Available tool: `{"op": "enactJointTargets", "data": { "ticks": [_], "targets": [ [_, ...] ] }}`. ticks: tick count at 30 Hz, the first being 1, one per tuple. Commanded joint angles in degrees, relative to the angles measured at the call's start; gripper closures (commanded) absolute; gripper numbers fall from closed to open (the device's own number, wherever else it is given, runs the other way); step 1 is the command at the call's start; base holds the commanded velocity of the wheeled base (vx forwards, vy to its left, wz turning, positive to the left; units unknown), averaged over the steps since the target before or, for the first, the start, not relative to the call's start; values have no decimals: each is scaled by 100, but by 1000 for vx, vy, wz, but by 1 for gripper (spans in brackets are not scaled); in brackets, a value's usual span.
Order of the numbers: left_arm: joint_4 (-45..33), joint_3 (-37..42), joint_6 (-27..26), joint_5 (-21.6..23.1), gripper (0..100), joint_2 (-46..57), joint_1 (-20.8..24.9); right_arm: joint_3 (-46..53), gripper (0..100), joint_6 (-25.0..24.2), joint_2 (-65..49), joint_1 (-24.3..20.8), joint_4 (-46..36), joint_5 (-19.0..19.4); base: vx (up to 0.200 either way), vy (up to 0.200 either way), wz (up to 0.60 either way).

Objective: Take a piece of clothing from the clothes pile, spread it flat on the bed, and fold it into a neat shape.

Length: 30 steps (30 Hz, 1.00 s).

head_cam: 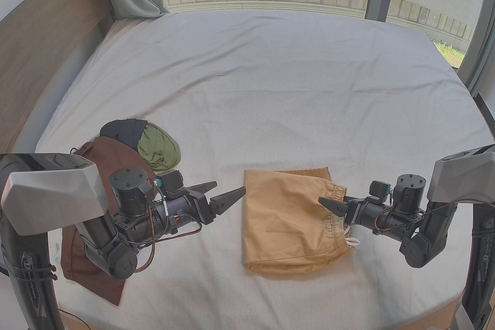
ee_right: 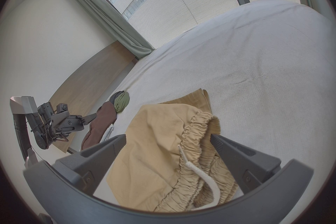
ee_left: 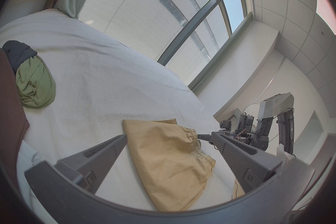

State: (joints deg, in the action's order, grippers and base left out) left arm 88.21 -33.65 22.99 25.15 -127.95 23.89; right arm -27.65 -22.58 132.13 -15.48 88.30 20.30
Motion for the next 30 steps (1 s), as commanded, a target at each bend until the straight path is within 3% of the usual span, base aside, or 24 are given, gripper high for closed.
{"op": "enactJointTargets", "data": {
  "ticks": [1,5,6,16,21,30],
  "targets": [
    [3,7,4,-10,0,7,1,-74,0,-10,120,-16,3,1,0,0,0],
    [12,7,4,-1,0,-2,1,-144,0,-36,155,-25,12,1,0,0,0],
    [12,7,4,-1,0,-2,1,-144,100,-36,155,-25,12,1,0,0,0],
    [12,-2,-5,-1,0,-19,1,-109,100,-54,76,89,3,-17,0,0,0],
    [12,7,-23,-1,0,-28,1,-30,100,34,-21,230,3,-254,0,0,0],
    [12,16,-32,-1,0,-37,1,-30,100,307,67,370,-5,-263,0,0,0]
  ]
}}
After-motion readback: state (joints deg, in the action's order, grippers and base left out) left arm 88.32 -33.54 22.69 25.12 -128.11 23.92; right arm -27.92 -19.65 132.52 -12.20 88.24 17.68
